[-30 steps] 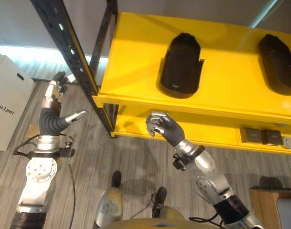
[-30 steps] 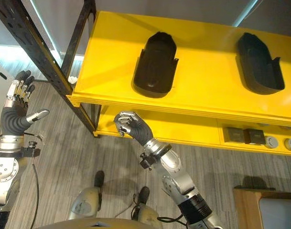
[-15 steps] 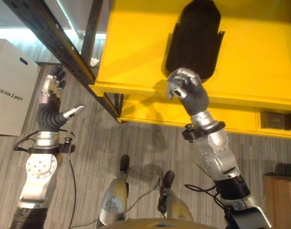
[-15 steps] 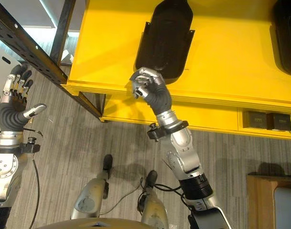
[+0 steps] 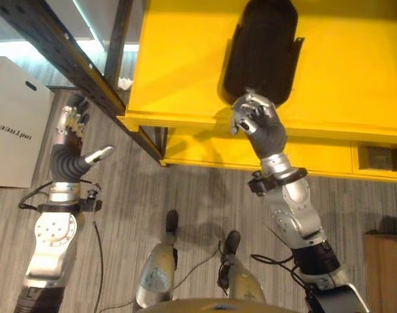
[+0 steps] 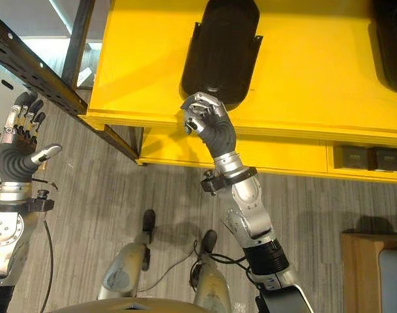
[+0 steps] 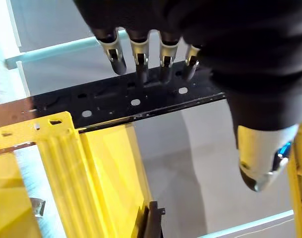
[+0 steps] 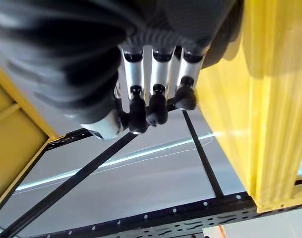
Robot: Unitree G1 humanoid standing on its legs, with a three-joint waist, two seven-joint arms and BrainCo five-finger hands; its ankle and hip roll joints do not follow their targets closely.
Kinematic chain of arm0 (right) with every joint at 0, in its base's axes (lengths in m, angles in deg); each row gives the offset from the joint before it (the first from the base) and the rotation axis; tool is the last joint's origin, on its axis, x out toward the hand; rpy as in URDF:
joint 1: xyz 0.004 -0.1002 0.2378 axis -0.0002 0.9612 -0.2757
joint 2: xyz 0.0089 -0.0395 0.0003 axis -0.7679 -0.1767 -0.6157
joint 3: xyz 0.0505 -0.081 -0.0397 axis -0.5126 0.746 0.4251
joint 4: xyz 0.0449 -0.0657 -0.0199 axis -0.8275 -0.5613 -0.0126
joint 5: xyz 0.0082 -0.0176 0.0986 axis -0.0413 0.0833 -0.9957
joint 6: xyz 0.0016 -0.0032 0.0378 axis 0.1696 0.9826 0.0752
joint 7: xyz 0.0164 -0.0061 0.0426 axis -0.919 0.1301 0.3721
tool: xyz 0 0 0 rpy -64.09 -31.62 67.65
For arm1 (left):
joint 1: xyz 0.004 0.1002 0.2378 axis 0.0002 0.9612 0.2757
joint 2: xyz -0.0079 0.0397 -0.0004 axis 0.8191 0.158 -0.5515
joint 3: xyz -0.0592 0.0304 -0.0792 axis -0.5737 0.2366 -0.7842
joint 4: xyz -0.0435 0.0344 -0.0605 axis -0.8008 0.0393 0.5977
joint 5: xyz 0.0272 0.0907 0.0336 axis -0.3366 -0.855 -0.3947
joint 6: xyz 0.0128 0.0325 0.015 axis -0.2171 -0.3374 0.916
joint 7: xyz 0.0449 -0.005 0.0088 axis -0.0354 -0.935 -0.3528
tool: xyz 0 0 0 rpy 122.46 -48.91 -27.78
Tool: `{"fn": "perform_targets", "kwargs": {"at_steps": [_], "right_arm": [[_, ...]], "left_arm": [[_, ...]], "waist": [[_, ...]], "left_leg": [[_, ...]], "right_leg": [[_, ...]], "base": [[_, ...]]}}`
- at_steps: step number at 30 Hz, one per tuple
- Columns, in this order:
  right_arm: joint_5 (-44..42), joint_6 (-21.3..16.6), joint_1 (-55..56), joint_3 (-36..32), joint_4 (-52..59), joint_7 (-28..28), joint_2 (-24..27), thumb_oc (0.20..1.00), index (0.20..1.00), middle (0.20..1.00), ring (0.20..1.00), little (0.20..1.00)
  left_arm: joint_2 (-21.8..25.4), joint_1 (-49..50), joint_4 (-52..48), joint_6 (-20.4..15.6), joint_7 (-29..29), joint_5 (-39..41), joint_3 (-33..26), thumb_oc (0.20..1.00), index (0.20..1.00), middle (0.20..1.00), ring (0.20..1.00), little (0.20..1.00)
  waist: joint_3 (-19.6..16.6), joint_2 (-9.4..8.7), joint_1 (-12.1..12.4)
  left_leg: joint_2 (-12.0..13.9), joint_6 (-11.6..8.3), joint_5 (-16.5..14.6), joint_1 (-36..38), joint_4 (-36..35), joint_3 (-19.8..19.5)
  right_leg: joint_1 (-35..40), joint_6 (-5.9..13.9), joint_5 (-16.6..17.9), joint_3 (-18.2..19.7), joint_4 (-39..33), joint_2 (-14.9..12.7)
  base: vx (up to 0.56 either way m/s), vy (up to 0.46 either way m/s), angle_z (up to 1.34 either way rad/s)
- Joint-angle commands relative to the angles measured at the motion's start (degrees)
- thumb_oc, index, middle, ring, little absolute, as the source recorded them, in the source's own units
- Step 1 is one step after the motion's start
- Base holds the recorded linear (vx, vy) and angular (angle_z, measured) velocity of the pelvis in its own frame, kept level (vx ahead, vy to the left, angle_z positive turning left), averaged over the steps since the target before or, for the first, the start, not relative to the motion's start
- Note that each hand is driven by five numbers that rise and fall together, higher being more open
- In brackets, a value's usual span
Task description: Move parts from the plastic box to the shelf.
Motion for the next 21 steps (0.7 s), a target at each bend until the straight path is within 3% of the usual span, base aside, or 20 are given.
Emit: {"fn": "perform_targets", "kwargs": {"at_steps": [1,21], "right_arm": [[0.54,-2.52,-0.74,1.16,3.17,0.65,-0.22,0.2,0.2,0.2,0.2,0.2],[5.83,-4.01,-9.45,1.21,-3.17,-6.6,-1.91,0.2,0.2,0.2,0.2,0.2]], "left_arm": [[0.87,0.34,-0.41,-2.59,0.08,-0.12,0.89,1.0,1.0,1.0,1.0,1.0],[1.65,-1.67,2.97,-2.85,-0.08,1.76,3.39,1.0,1.0,1.0,1.0,1.0]], "waist": [[-2.81,1.84,0.66],[-1.63,3.54,1.29]], "left_leg": [[1.79,-2.46,-9.93,4.9,1.74,5.88],[1.58,-2.52,-9.04,1.58,2.23,5.88]], "right_leg": [[-5.18,6.69,-5.86,0.61,6.09,0.7],[-8.43,6.68,-4.95,0.53,6.15,0.97]], "base": [[0.0,0.0,0.0],[0.0,0.001,-0.01]]}}
